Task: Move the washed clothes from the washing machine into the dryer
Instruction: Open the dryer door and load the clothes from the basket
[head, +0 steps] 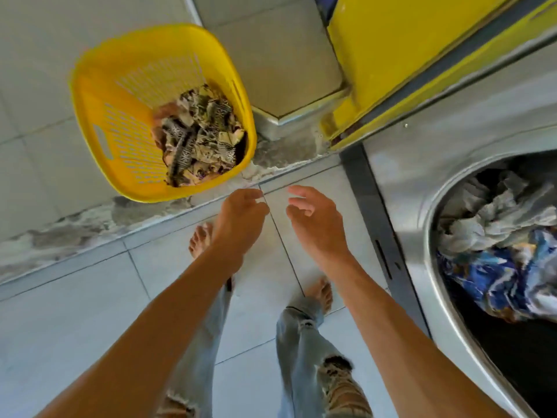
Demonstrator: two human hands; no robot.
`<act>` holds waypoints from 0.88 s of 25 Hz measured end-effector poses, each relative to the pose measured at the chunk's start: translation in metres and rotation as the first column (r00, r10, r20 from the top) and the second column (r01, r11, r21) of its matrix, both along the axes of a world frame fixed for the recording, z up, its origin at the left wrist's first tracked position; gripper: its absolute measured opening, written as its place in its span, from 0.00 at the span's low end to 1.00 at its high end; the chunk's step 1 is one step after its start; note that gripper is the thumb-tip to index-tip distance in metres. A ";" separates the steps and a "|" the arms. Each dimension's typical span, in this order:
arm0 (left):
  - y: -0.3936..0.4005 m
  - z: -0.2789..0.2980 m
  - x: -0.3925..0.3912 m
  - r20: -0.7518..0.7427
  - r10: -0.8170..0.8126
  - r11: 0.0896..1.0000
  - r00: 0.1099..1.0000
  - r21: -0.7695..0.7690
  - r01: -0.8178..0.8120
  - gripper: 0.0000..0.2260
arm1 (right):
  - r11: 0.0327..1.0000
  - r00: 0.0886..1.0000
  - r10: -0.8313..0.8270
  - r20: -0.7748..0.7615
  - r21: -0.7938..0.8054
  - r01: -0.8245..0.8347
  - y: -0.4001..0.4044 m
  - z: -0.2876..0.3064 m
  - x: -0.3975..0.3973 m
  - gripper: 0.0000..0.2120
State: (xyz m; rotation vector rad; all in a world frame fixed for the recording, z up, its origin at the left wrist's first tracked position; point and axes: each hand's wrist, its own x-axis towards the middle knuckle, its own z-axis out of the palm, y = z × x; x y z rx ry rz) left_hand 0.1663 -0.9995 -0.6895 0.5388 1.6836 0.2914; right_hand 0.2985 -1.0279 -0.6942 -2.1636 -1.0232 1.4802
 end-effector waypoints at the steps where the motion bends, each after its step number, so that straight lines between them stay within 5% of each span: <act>1: 0.010 0.000 -0.019 0.013 0.030 0.999 0.999 0.025 -0.030 0.14 | 0.997 0.998 0.049 0.035 0.059 -0.051 0.018 -0.004 -0.019 0.16; 6: 0.065 -0.022 -0.109 -0.003 0.134 0.986 0.991 0.105 -0.133 0.09 | 0.851 0.956 0.162 0.244 0.455 -0.260 0.109 -0.043 -0.104 0.14; 7: 0.074 -0.031 -0.123 -0.054 0.136 0.986 0.989 0.107 -0.130 0.08 | 0.828 0.909 0.243 0.339 0.416 -0.376 0.128 -0.058 -0.116 0.17; 10: 0.093 -0.061 -0.153 -0.158 0.156 0.987 0.975 0.070 -0.146 0.08 | 0.768 0.667 0.586 0.461 -0.054 -0.638 0.167 -0.116 -0.144 0.42; 12: 0.095 -0.073 -0.161 -0.139 0.145 0.989 0.980 0.004 -0.146 0.08 | 0.788 0.690 0.610 0.390 -0.208 -0.579 0.166 -0.145 -0.154 0.51; 15: 0.094 -0.075 -0.162 0.070 0.251 0.957 0.965 -0.168 -0.237 0.09 | 0.954 0.912 0.300 0.280 -0.115 -0.278 0.163 -0.141 -0.152 0.36; 17: 0.091 -0.064 -0.161 0.181 0.355 0.921 0.917 -0.238 -0.309 0.07 | 0.995 1.000 0.011 0.015 -0.100 -0.009 0.166 -0.116 -0.141 0.18; 19: 0.093 -0.055 -0.158 0.244 0.457 0.877 0.856 -0.282 -0.388 0.03 | 0.965 0.943 -0.242 -0.229 -0.156 0.210 0.162 -0.079 -0.130 0.08; 22: 0.099 -0.052 -0.152 0.412 0.548 0.835 0.727 -0.325 -0.445 0.14 | 0.903 0.678 -0.430 -0.596 -0.294 0.315 0.130 -0.021 -0.117 0.14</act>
